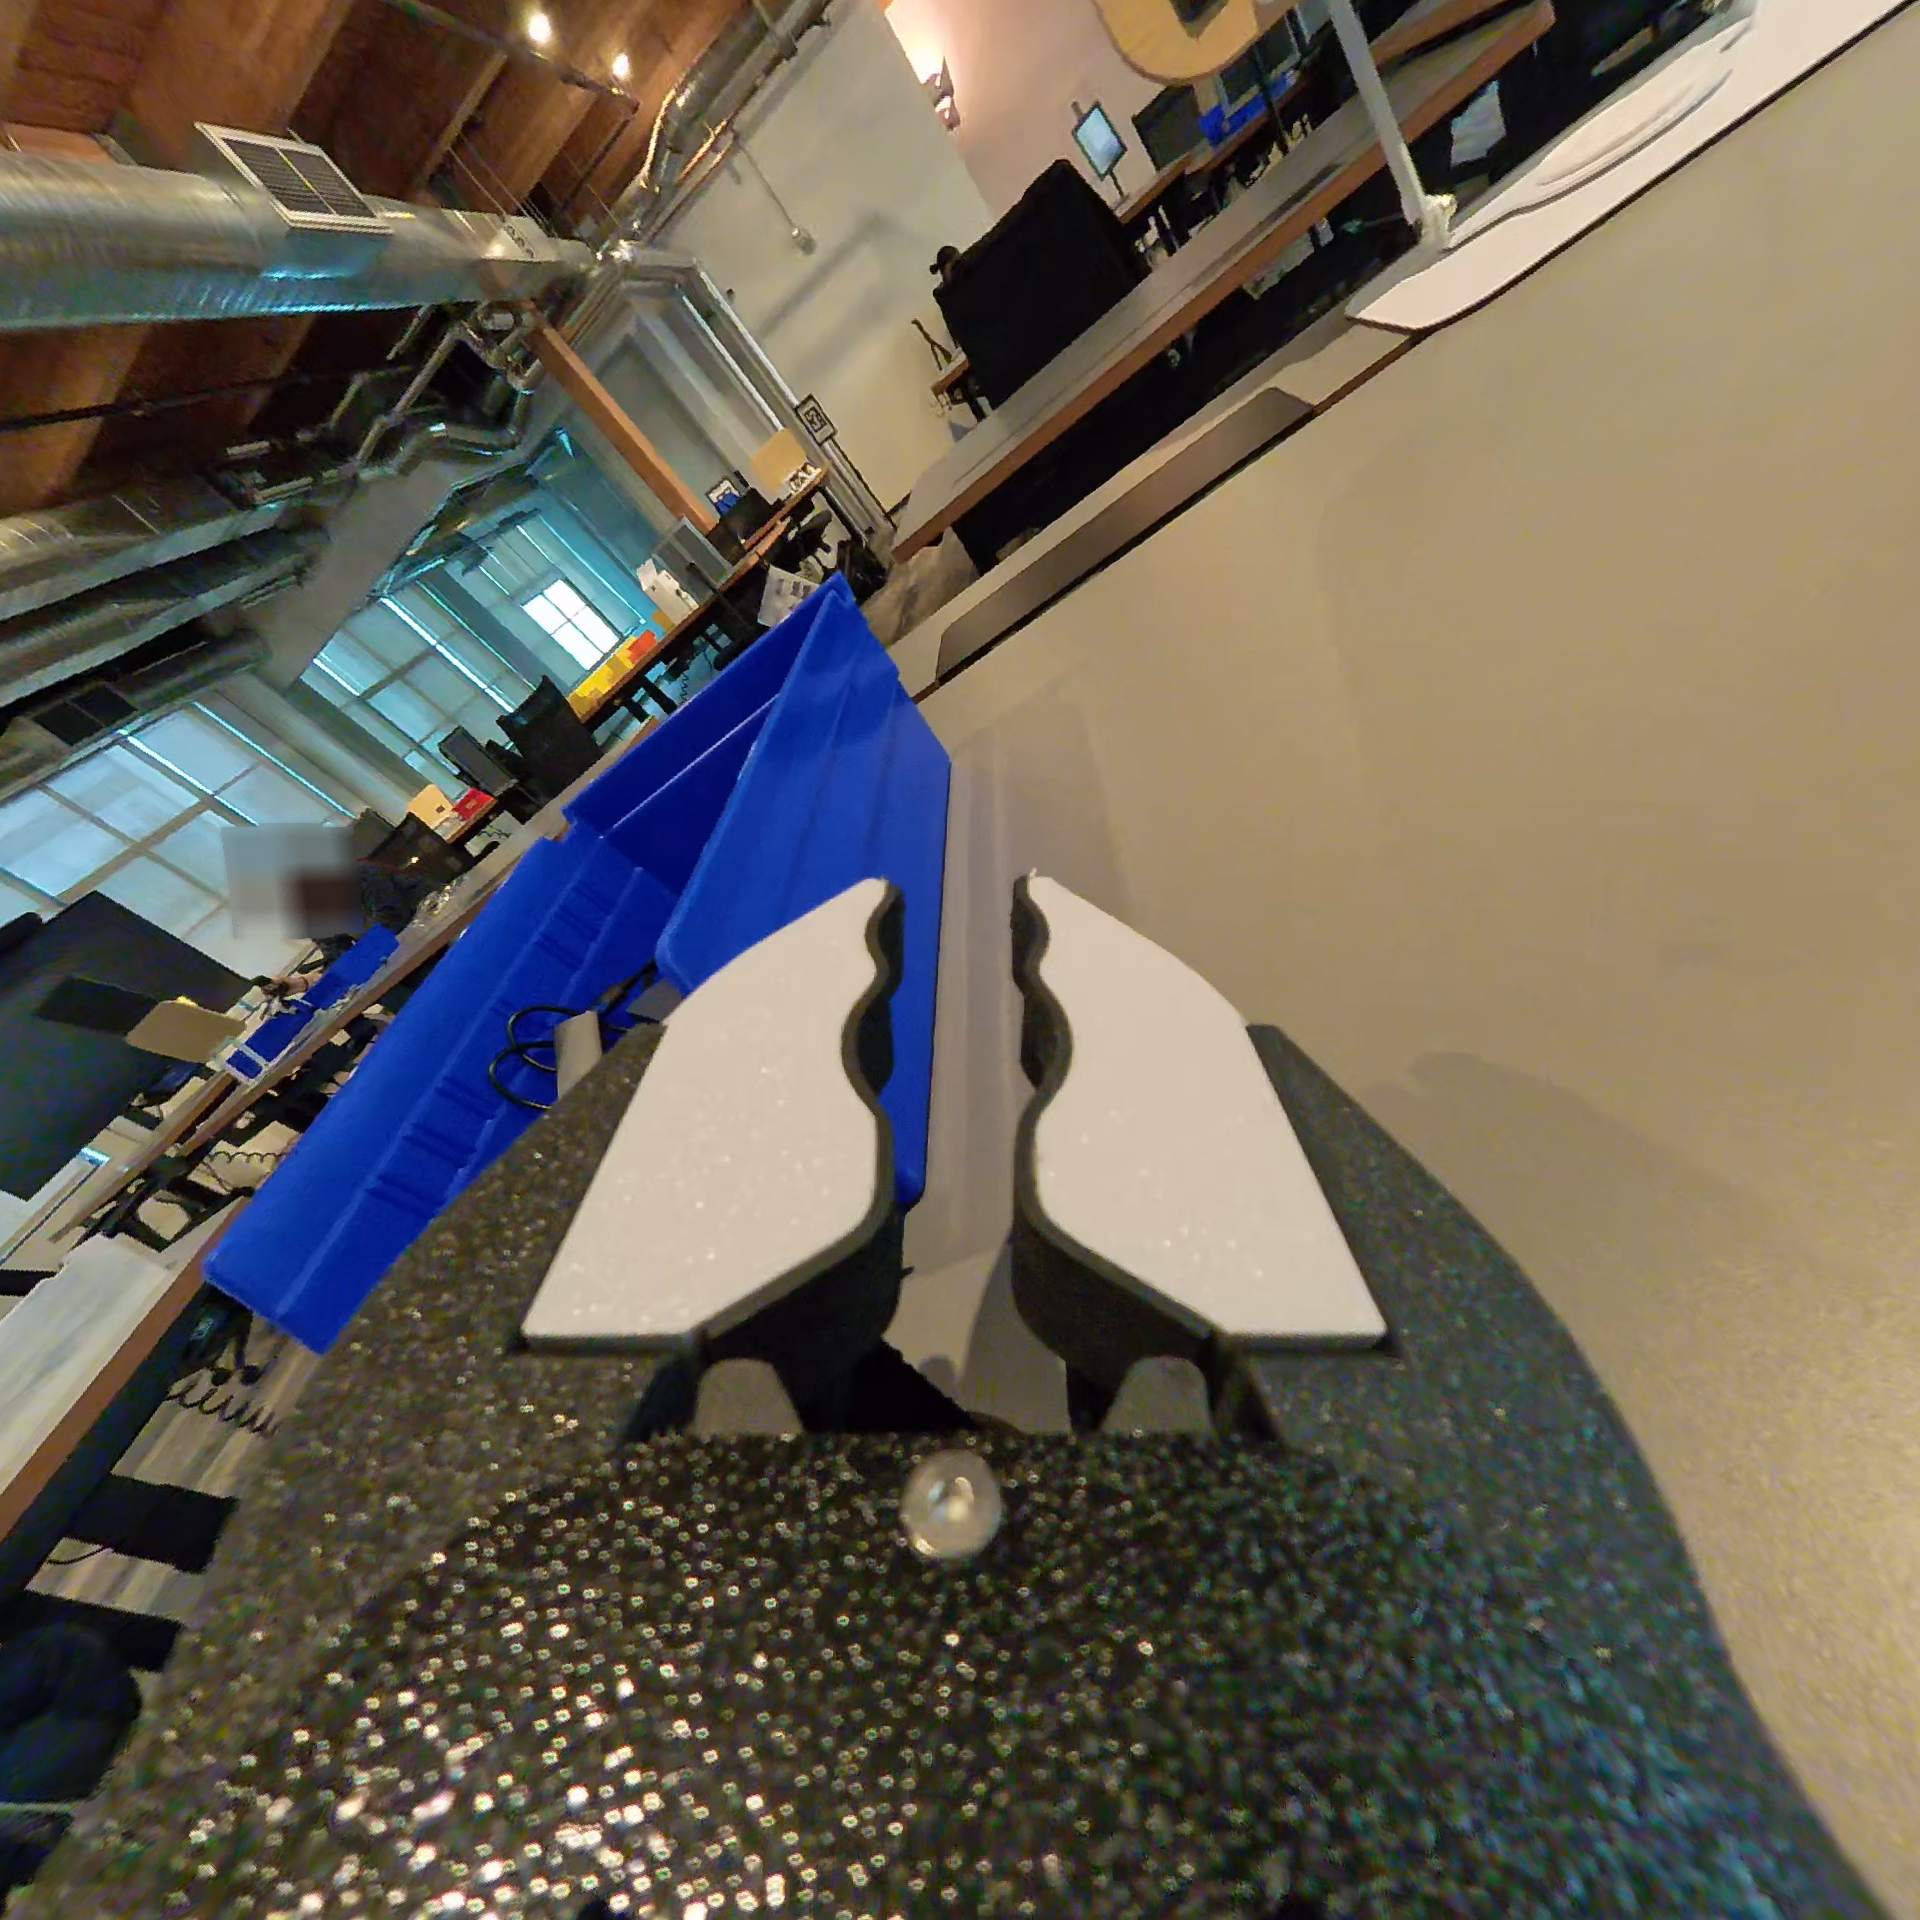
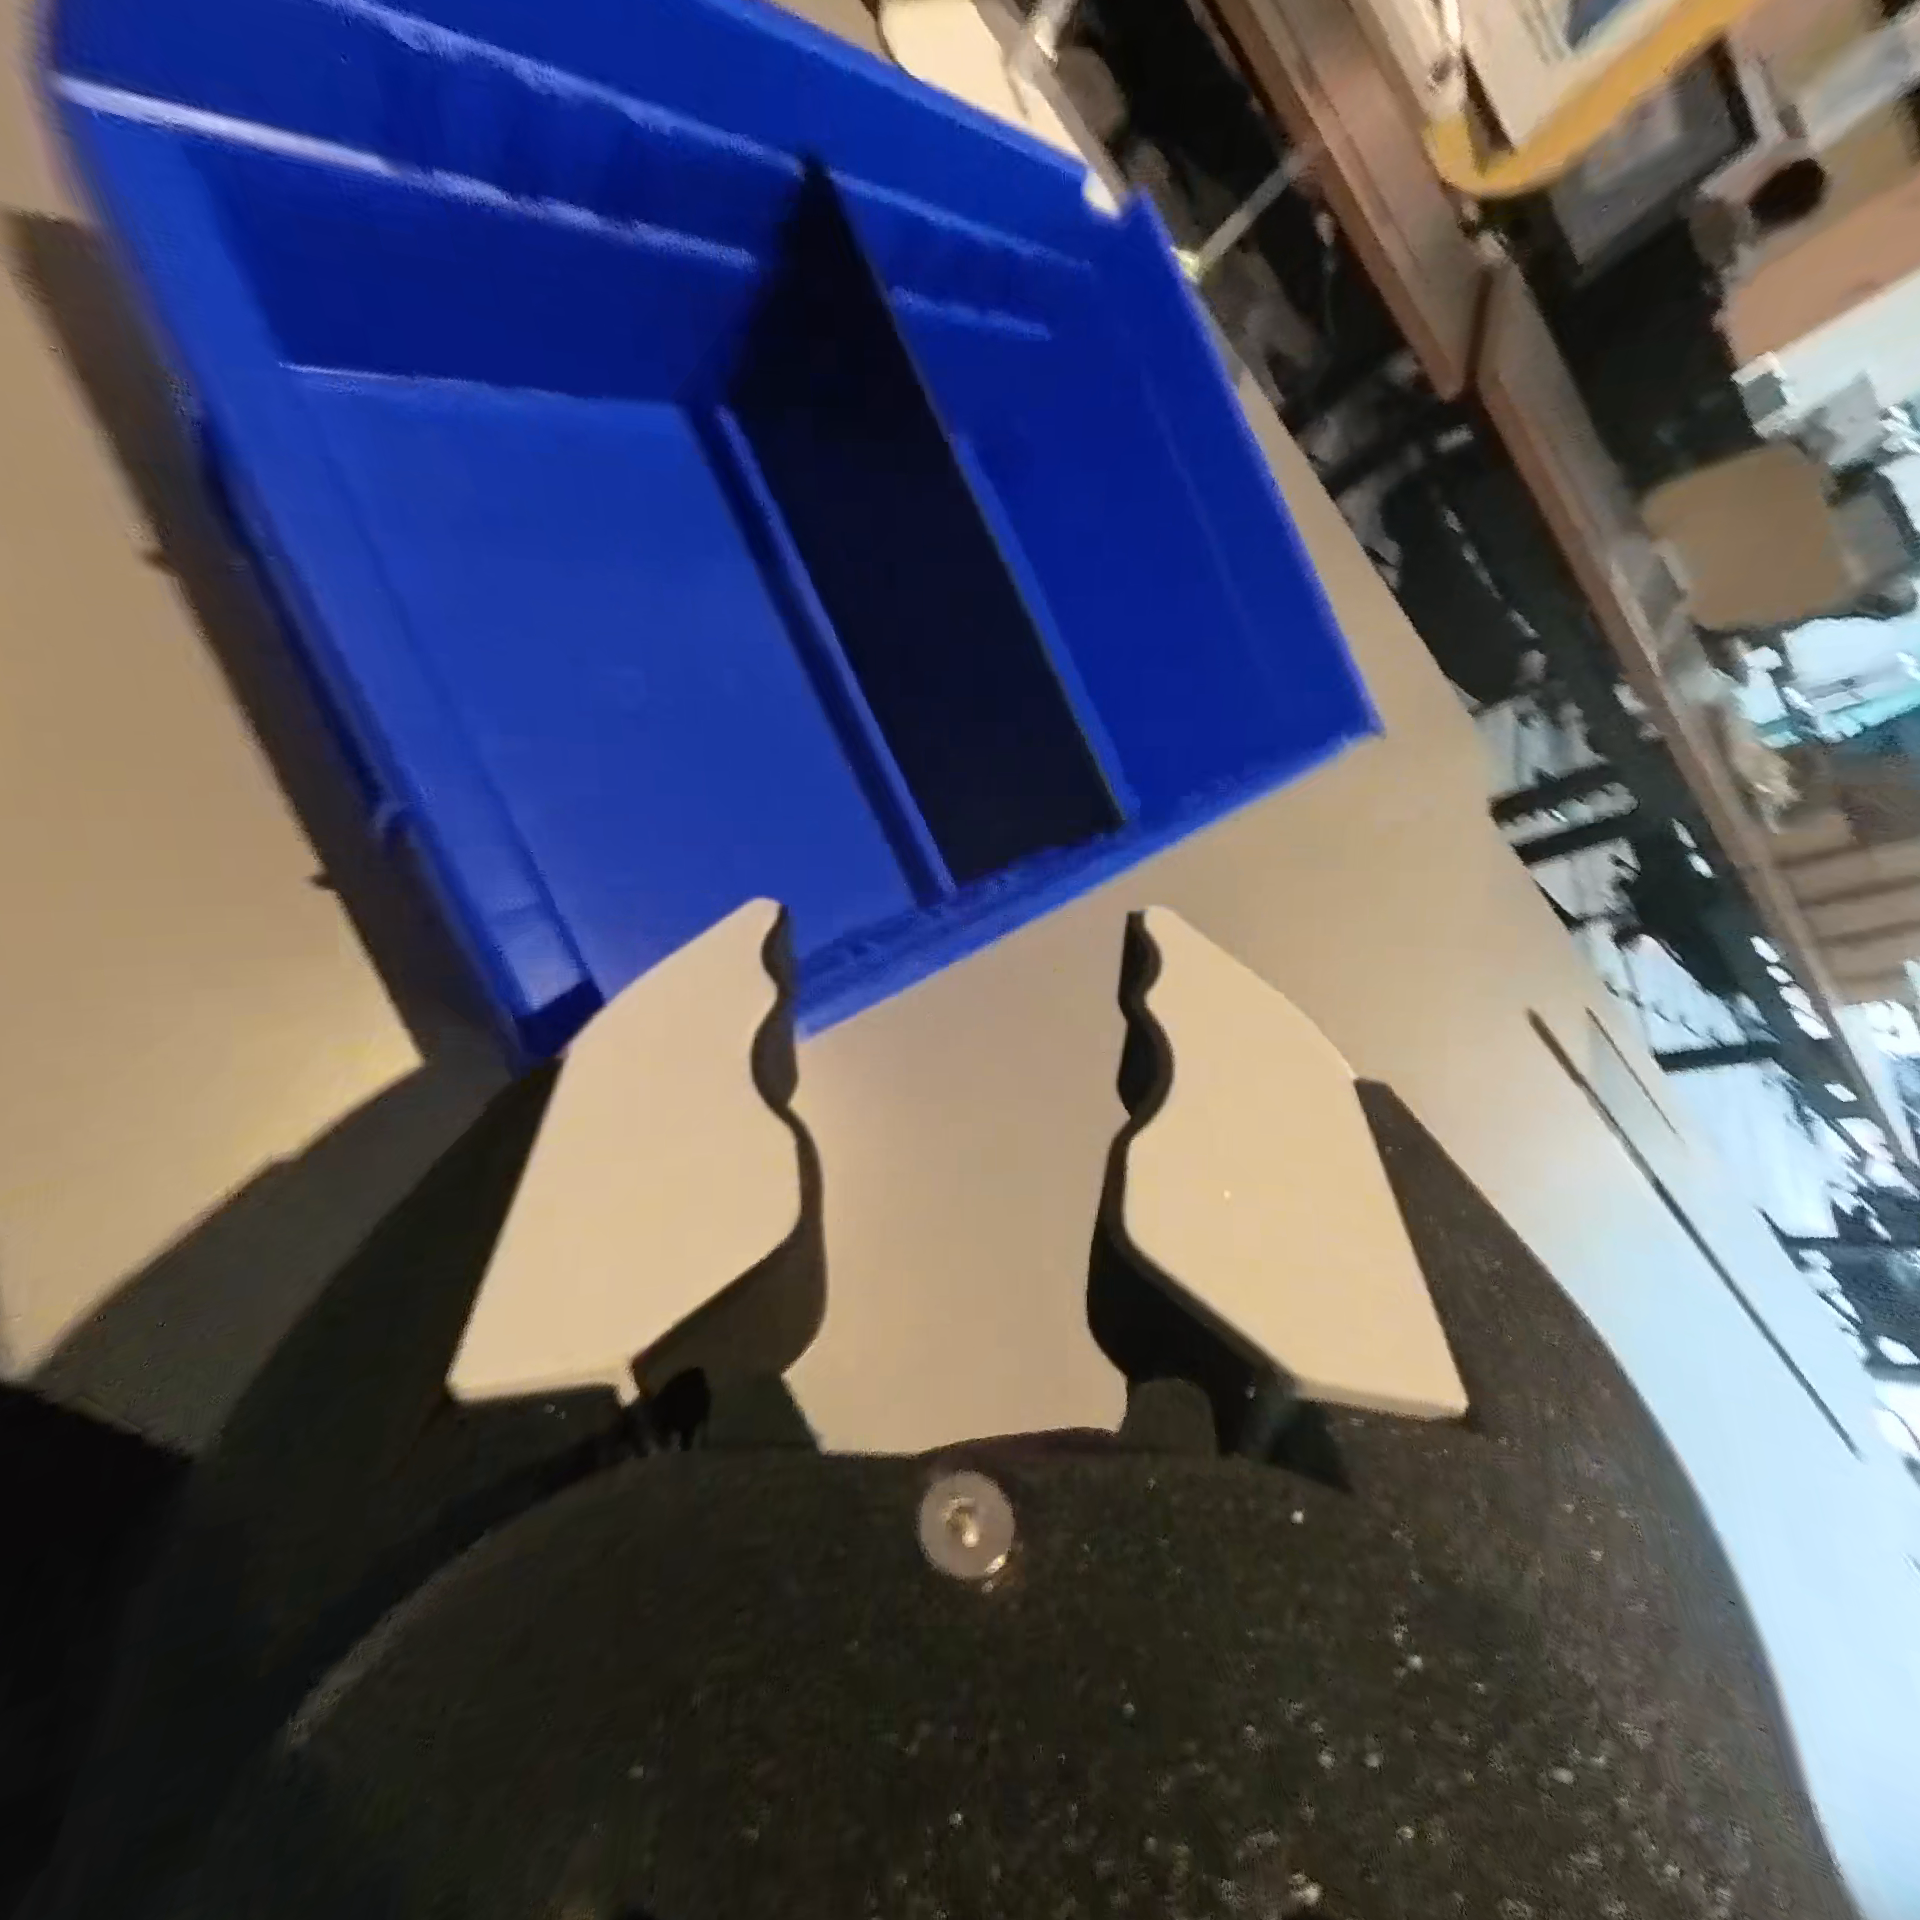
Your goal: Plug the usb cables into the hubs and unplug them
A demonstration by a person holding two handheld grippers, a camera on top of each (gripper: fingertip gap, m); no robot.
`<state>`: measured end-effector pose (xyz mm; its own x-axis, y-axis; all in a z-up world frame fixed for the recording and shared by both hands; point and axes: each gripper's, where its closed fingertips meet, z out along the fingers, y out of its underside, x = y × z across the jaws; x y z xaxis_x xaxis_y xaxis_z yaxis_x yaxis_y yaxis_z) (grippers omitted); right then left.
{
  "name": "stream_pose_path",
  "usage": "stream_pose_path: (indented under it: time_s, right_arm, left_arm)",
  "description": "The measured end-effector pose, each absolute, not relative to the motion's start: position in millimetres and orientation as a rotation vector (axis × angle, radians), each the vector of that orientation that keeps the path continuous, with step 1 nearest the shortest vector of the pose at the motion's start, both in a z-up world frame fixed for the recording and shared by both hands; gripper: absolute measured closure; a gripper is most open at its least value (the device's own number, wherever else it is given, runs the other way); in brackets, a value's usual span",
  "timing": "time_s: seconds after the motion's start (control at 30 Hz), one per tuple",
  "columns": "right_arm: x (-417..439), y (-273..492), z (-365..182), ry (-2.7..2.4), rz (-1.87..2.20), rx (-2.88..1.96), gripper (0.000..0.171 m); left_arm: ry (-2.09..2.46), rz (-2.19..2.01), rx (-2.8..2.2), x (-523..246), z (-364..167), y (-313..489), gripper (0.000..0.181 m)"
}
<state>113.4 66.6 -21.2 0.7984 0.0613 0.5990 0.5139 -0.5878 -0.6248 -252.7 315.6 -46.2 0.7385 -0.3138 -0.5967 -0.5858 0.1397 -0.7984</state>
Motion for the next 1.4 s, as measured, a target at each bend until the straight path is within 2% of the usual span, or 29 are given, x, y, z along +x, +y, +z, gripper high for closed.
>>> stream_pose_path:
  time_s: [0.1,0.33,0.47,0.53,0.83,0.93,1.07,1.17,1.27,1.3,1.4]
  right_arm:
    - [131,62,-17,-0.370,-0.712,-2.133,0.112]
    - [99,65,-12,-0.427,-0.629,-2.075,0.116]
    - [130,60,-25,-0.320,-0.635,-2.166,0.112]
    - [137,57,-28,-0.303,-0.601,-2.178,0.118]
    - [221,35,-34,-0.082,-0.713,-2.246,0.120]
    - [177,47,-12,-0.144,-0.470,-2.105,0.123]
    - [63,75,-8,-0.340,-0.167,-1.953,0.122]
    - [20,98,-28,-0.404,-0.241,-1.933,0.116]
    - [12,116,-47,-0.400,-0.343,-1.943,0.116]
    - [17,120,-53,-0.401,-0.394,-1.951,0.119]
    - [35,123,-61,-0.418,-0.497,-1.928,0.151]
  left_arm:
    - [0.789,0.235,-1.461,-252,-47,316,0.162]
    - [0.798,0.247,-1.461,-251,-48,316,0.162]
    - [0.799,0.244,-1.458,-251,-48,315,0.162]
    - [0.804,0.248,-1.462,-251,-49,315,0.162]
    - [0.810,0.253,-1.458,-250,-49,315,0.162]
    - [0.812,0.259,-1.463,-250,-50,315,0.162]
    - [0.827,0.277,-1.465,-249,-53,316,0.162]
    - [0.823,0.272,-1.462,-249,-52,314,0.162]
    - [0.825,0.266,-1.455,-248,-51,312,0.162]
    - [0.828,0.268,-1.456,-248,-52,312,0.162]
    - [0.834,0.269,-1.459,-248,-52,312,0.162]
